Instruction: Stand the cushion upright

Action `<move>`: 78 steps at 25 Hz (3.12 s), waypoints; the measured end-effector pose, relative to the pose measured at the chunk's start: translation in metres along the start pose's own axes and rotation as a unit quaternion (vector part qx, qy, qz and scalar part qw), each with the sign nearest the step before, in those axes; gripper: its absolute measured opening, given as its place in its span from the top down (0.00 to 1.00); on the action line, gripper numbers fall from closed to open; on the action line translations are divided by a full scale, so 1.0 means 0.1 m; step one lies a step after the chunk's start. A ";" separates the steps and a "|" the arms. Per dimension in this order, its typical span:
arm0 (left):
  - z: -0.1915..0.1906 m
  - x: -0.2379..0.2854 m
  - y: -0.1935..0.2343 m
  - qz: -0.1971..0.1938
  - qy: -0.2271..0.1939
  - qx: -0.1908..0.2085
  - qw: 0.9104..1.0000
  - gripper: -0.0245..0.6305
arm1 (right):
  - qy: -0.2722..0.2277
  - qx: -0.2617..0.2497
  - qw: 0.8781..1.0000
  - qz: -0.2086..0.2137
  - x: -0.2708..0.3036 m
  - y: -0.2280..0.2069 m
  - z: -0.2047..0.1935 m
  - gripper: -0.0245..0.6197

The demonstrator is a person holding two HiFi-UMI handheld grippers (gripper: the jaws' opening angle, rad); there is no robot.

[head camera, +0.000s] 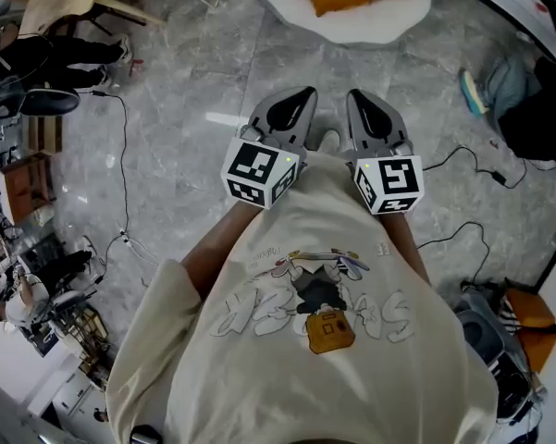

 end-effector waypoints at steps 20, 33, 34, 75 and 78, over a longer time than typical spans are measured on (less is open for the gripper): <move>0.12 0.79 0.25 -0.041 0.007 -0.023 0.999 0.95 | 0.023 0.025 0.996 -0.078 0.26 -0.72 -0.04 0.93; 0.58 1.49 1.49 -0.105 0.015 -0.058 0.993 0.96 | 0.046 0.038 0.985 -0.161 1.49 -1.04 0.47 0.93; 0.62 1.51 1.61 -0.108 0.012 -0.056 0.993 0.96 | 0.043 0.036 0.985 -0.162 1.58 -1.03 0.55 0.93; 1.32 3.29 3.11 -0.132 0.047 -0.091 0.986 0.96 | 0.098 -0.005 0.988 -0.123 3.52 -2.07 1.21 0.93; 1.32 3.57 3.03 -0.104 0.056 -0.092 0.989 0.96 | 0.108 -0.001 0.989 -0.101 3.60 -2.48 1.12 0.93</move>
Point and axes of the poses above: the fingertips, and each gripper's own axes: x forward along the fingers, y to its left, z out of its top, the point moved 8 cm from there along -x, backward along the fingers, and after that the axes turned 10 degrees about -z, right-handed, at the moved point
